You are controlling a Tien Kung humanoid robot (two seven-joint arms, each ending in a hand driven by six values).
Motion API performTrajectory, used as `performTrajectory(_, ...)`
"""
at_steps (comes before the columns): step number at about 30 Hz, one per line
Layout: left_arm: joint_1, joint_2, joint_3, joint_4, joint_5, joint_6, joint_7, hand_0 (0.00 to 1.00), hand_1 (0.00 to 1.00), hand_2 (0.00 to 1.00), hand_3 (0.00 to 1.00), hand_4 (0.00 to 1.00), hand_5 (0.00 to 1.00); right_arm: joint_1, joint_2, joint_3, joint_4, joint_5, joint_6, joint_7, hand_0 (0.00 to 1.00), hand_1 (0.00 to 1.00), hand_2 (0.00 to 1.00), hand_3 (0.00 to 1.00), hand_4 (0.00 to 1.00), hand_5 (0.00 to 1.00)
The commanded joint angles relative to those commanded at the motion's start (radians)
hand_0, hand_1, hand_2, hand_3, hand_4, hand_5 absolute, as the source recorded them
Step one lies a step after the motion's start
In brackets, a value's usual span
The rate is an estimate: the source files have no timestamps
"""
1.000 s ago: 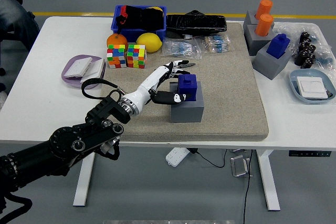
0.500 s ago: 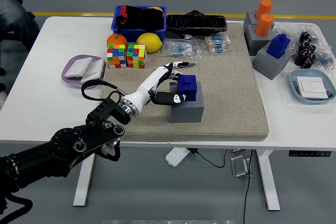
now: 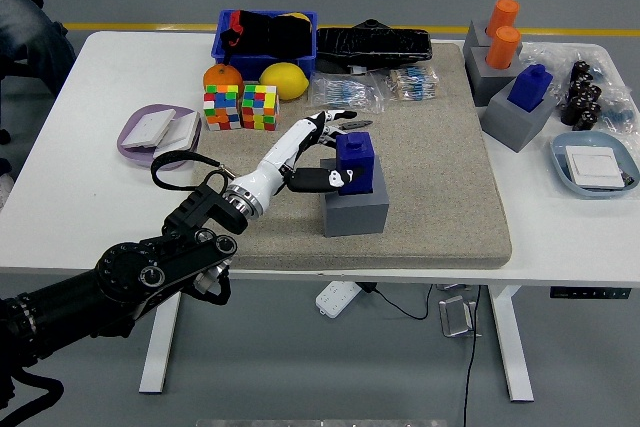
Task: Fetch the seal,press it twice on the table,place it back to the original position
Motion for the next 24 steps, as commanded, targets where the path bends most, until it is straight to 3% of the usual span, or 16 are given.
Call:
performTrajectory(9,-0.003,0.017,-0.070,-0.010,0.013,0.015,-0.021,0.813,0.514,0.440,0.843,0.665,0.002,0.002,0.003,0.004,0.001,0.001,0.000,0.001,0.903,0.764,0.765,0.769,0.864,0.563)
performTrajectory(16,-0.001,0.058,-0.156,0.003,0.032,0.032,-0.038,0.811,0.518,0.438,0.840,0.665,0.002,0.000,0.003,0.008,-0.001,-0.002,0.001,0.001,0.903,0.764,0.765,0.769,0.865,0.564)
performTrajectory(24,0.014,0.104,-0.196,0.069,0.035,0.043,-0.052,0.805,0.520,0.436,0.839,0.664,0.002,-0.001,0.006,0.014,0.001,-0.008,0.002,0.002,0.903,0.764,0.765,0.769,0.865,0.563)
